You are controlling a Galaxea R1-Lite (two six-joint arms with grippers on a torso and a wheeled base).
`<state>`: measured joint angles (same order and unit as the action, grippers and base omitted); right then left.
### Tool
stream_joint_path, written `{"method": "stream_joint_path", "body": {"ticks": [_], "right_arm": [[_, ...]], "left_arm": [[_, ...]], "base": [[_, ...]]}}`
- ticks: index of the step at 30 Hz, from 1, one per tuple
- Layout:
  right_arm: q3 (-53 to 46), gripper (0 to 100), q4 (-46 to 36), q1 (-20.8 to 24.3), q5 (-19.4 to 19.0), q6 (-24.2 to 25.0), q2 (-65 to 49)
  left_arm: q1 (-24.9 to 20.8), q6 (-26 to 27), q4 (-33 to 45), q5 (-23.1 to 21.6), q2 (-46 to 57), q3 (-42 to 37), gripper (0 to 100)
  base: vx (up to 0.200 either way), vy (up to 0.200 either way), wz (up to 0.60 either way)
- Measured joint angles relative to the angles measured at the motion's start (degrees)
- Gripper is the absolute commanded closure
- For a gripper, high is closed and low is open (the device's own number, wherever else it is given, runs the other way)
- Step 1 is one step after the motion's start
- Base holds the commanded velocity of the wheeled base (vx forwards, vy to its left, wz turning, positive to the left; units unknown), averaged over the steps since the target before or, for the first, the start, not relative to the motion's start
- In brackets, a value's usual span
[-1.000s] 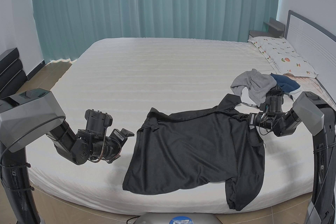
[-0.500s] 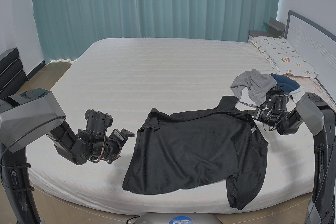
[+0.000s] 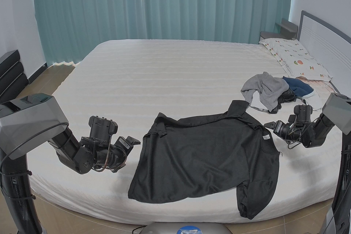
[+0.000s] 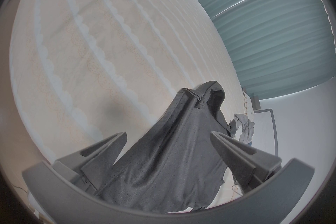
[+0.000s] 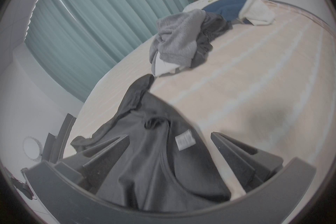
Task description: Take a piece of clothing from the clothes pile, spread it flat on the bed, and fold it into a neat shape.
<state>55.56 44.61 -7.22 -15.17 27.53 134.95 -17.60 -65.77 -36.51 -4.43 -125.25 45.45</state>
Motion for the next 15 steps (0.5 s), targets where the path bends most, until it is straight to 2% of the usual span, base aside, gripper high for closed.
{"method": "stream_joint_path", "body": {"ticks": [7, 12, 15], "right_arm": [[-17.18, 0, 6.11, -0.63, -2.32, 2.69, -7.66], [-24.59, 0, 9.73, -0.90, -5.08, 5.71, -11.03], [-26.66, 0, 10.59, -0.96, -7.83, 7.94, -12.09]], "left_arm": [[-0.87, -0.06, -0.96, 0.11, 0.39, -1.84, 0], [-1.44, -0.77, -1.21, 0.11, 1.01, -2.80, 0], [-1.90, -1.62, -1.19, 0.00, 1.55, -3.12, 0]], "base": [[0.000, 0.000, 0.00], [0.000, 0.000, 0.00], [0.000, -0.200, 0.00]]}}
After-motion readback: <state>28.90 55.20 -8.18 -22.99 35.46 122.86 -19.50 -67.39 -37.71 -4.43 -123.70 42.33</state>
